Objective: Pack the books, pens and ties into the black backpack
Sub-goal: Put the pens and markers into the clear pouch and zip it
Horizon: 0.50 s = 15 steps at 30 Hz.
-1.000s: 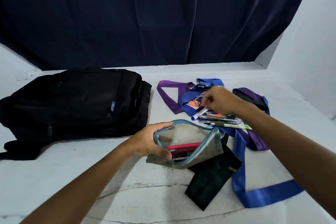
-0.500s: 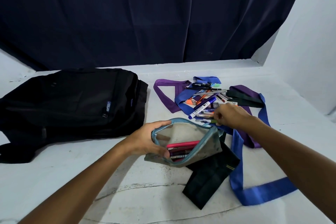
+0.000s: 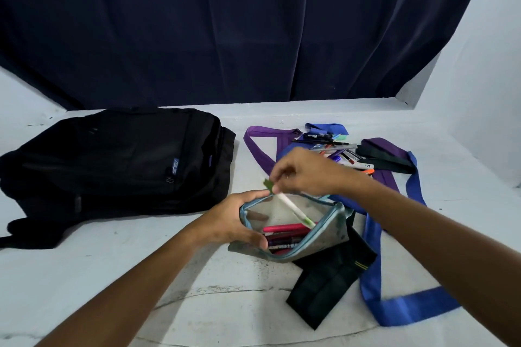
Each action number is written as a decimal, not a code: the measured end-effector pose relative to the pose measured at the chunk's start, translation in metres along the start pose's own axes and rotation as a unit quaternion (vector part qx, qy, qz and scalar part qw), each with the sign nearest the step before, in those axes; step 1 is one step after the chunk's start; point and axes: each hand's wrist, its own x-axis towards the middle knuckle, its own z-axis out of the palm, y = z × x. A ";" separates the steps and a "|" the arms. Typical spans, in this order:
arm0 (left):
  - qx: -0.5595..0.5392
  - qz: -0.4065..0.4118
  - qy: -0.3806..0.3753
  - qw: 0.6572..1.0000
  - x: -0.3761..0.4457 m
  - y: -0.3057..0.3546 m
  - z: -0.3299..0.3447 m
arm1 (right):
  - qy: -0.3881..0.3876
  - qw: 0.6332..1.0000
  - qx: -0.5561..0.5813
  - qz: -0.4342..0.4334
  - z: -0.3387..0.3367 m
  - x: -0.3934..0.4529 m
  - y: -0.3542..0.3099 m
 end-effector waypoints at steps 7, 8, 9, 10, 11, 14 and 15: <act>0.007 0.007 0.012 1.000 0.000 -0.002 0.000 | -0.128 0.978 -0.158 0.042 0.030 0.004 0.003; 0.009 0.006 0.012 1.000 0.000 -0.002 0.000 | -0.114 0.986 -0.117 0.042 0.023 0.003 0.003; 0.007 0.004 0.013 1.000 0.001 -0.003 0.000 | -0.086 0.992 -0.081 0.041 0.013 0.004 0.004; 0.006 0.000 0.013 1.000 0.000 -0.003 0.000 | -0.045 0.997 -0.052 0.040 0.001 0.004 0.006; 0.006 -0.005 0.014 1.000 0.001 -0.004 0.000 | 0.003 0.999 -0.029 0.042 -0.010 0.005 0.012; 0.008 -0.011 0.013 1.000 0.001 -0.004 0.000 | 0.135 0.988 -0.039 0.068 -0.034 0.009 0.043; 0.006 -0.012 0.011 1.000 0.001 -0.004 0.000 | 0.157 0.982 -0.065 0.086 -0.037 0.010 0.058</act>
